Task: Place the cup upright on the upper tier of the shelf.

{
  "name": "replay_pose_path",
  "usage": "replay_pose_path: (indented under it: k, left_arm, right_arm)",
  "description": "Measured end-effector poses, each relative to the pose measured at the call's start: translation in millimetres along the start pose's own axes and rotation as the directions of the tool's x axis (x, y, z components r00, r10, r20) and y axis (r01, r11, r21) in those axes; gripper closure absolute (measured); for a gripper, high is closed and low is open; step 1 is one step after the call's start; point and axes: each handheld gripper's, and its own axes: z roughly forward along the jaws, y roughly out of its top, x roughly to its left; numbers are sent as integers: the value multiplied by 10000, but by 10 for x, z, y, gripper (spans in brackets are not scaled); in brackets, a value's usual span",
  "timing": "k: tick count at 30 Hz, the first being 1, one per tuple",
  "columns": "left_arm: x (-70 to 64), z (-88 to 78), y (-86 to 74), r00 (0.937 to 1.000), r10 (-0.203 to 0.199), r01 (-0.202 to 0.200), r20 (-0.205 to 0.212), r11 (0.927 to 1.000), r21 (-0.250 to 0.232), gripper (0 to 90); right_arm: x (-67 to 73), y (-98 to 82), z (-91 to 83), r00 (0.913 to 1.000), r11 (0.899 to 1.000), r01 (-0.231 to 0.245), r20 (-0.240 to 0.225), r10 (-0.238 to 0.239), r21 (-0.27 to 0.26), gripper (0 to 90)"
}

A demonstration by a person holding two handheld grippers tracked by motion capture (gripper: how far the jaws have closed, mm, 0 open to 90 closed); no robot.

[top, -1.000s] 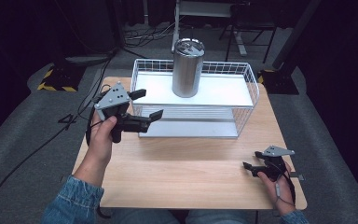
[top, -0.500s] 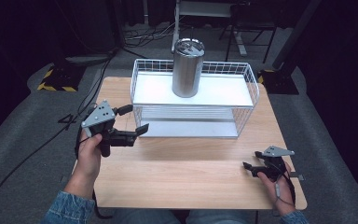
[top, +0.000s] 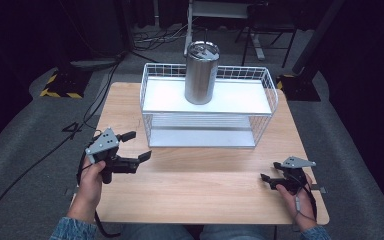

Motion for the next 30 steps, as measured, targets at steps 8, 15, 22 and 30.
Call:
replay_pose_path:
  k: [8,15,22,30]
  left_arm:
    - [8,41,-309,9997,-213,215,-104,9996,197,149]
    - [-4,82,-496,9991,-382,391,-193,9982,461,149]
    - [-15,119,-680,9982,-448,481,-411,9954,828,149]
    - [-22,166,-894,9966,-547,632,-622,9876,1434,149]
  right_arm:
    - [1,0,0,10000,10000,5,7,-5,-3,246]
    - [1,0,-1,10000,10000,10,12,-10,-2,246]
    - [1,0,0,10000,10000,9,13,-9,-3,246]
    - [0,0,0,10000,10000,-15,1,15,1,246]
